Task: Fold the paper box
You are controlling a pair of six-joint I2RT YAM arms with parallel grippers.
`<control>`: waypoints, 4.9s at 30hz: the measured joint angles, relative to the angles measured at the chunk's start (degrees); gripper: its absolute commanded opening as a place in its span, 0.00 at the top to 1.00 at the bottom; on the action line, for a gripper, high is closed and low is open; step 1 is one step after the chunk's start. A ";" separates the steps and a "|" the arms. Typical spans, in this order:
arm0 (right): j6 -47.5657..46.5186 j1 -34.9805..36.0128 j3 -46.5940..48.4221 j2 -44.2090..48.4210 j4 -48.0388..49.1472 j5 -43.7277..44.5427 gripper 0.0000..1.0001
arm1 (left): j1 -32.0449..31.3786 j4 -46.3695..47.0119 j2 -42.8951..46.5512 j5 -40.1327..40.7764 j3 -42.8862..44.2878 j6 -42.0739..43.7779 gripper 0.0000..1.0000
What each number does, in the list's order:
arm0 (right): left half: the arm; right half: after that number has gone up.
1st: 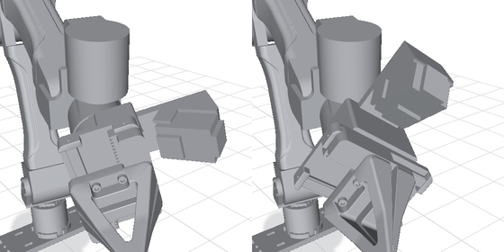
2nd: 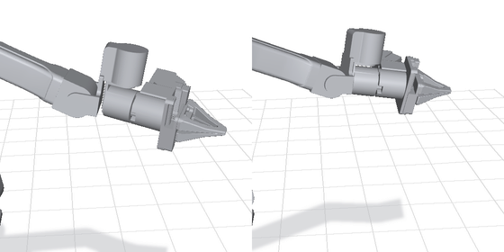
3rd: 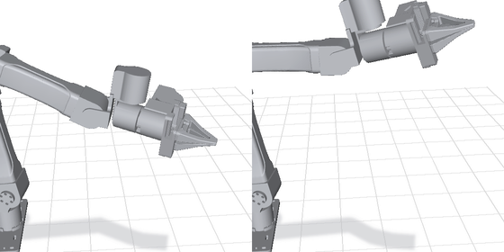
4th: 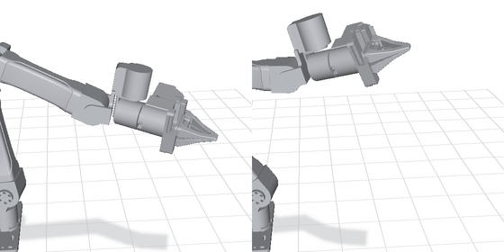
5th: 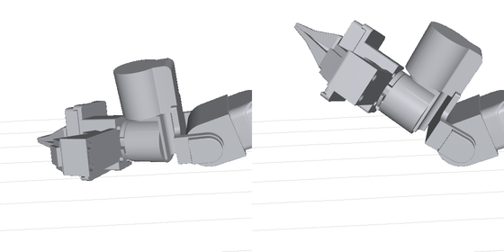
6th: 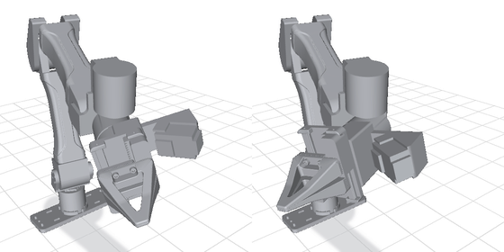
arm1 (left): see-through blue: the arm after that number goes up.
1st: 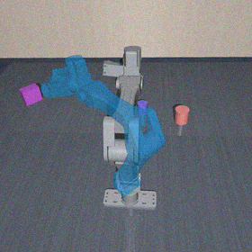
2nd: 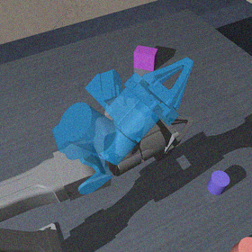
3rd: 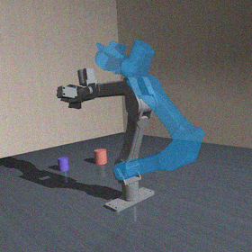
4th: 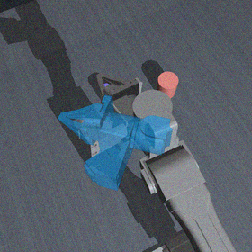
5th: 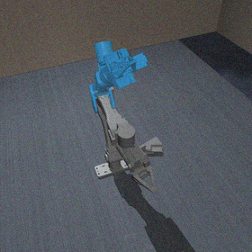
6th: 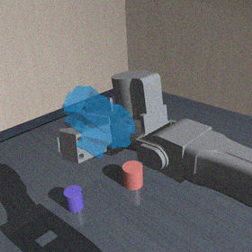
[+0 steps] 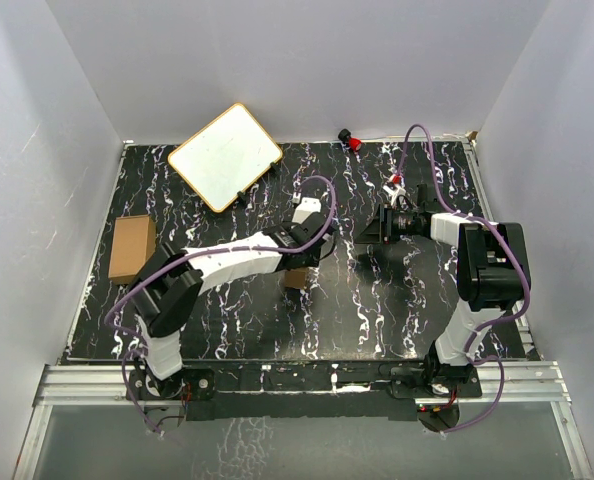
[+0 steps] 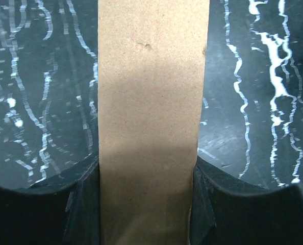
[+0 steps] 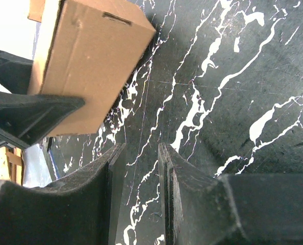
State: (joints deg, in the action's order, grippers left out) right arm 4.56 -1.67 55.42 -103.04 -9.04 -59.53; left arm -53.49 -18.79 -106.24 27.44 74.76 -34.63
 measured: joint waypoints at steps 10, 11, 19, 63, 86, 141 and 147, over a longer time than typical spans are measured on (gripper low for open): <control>-0.02 0.00 -0.02 0.04 -0.02 0.00 0.64 | 0.83 -13.38 14.84 15.26 -7.19 2.05 0.88; -0.02 0.00 -0.04 0.04 0.00 0.00 0.64 | 1.36 -15.30 16.11 16.72 -8.04 2.05 0.88; -0.02 0.00 -0.04 0.04 0.00 -0.07 0.64 | 11.08 -25.42 17.57 26.88 -17.14 4.35 0.84; -0.02 -2.14 -0.13 2.27 -0.48 -1.92 0.64 | 27.47 -7.02 20.70 4.98 -20.15 28.02 0.03; 0.00 -2.14 -0.15 2.27 -0.46 -1.92 0.64 | 29.62 -7.72 12.02 -10.12 -21.14 29.07 1.00; -2.38 -2.19 -0.55 2.89 -2.23 -1.90 0.65 | 42.38 -0.44 7.67 -18.03 -10.47 29.62 0.54; -12.46 -2.19 0.48 8.70 -8.94 3.15 0.57 | 42.36 12.22 28.83 -38.82 -22.71 21.68 0.16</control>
State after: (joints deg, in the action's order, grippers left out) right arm -7.90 -3.86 55.90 -94.35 -17.98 -56.38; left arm -11.14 -6.57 -77.41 -11.38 52.05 -12.95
